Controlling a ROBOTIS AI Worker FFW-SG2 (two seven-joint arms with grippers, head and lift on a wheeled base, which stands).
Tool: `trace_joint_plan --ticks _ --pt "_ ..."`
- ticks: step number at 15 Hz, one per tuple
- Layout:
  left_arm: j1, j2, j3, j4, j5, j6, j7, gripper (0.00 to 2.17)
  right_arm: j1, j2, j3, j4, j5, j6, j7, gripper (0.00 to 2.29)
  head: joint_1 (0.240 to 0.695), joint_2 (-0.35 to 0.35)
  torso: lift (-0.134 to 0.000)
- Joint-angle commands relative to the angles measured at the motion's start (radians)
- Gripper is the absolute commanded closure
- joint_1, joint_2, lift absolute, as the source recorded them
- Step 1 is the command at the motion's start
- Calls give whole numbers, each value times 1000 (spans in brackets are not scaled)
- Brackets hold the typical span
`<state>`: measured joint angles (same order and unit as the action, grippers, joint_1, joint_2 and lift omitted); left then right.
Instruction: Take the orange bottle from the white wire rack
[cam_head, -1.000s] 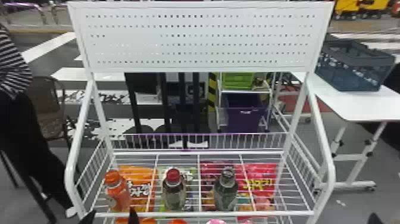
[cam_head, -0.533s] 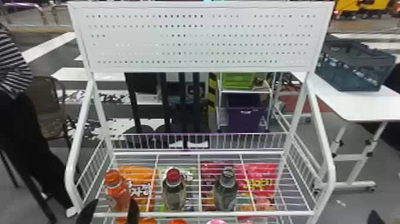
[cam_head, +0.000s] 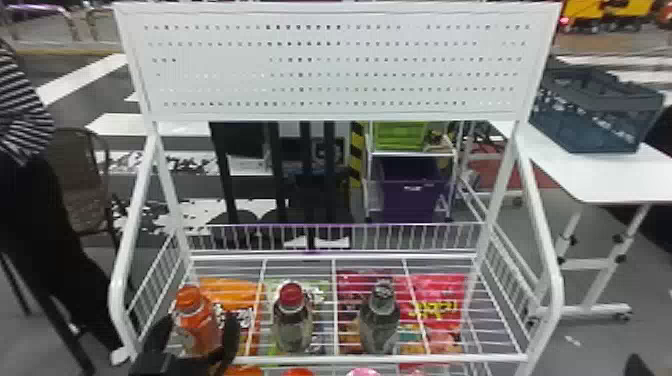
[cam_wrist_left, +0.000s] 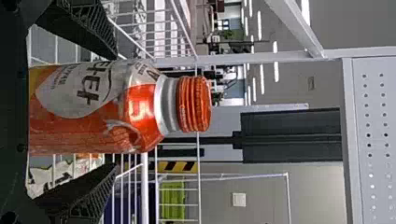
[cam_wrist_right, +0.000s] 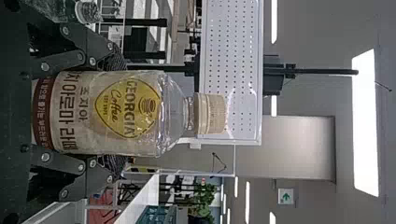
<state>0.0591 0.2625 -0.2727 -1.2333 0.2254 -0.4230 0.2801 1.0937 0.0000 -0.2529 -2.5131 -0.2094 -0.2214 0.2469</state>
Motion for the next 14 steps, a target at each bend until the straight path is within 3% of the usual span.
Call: trace_joint_plan --ticks 1,2,3,4,8,11,12,14 --pt "5 3 1 -3 -5 -10 1 400 0 1 -5 0 -1 3 0 1065 499 0 0" --pt "13 6 1 -9 -5 -13 2 907 -3 1 -3 0 -1 6 0 1065 499 0 0" --pt "24 6 6 -22 -5 -19 5 1710 -6 1 -2 0 1 9 0 1065 499 0 0" --pt "36 6 6 -45 -5 -13 10 2162 -8 1 3 -1 1 12 0 1065 499 0 0" --pt "171 23 20 -259 -38 63 70 2148 -18 1 17 3 15 12 0 1065 499 0 0" --pt "298 31 56 -549 -81 297 88 2148 -25 1 23 3 22 24 -1 1065 499 0 0" --pt "355 47 89 -666 -81 370 88 2148 -31 1 26 7 28 34 0 1065 499 0 0" --pt "426 47 130 -845 -80 481 85 2148 -35 1 38 7 35 43 0 1065 499 0 0"
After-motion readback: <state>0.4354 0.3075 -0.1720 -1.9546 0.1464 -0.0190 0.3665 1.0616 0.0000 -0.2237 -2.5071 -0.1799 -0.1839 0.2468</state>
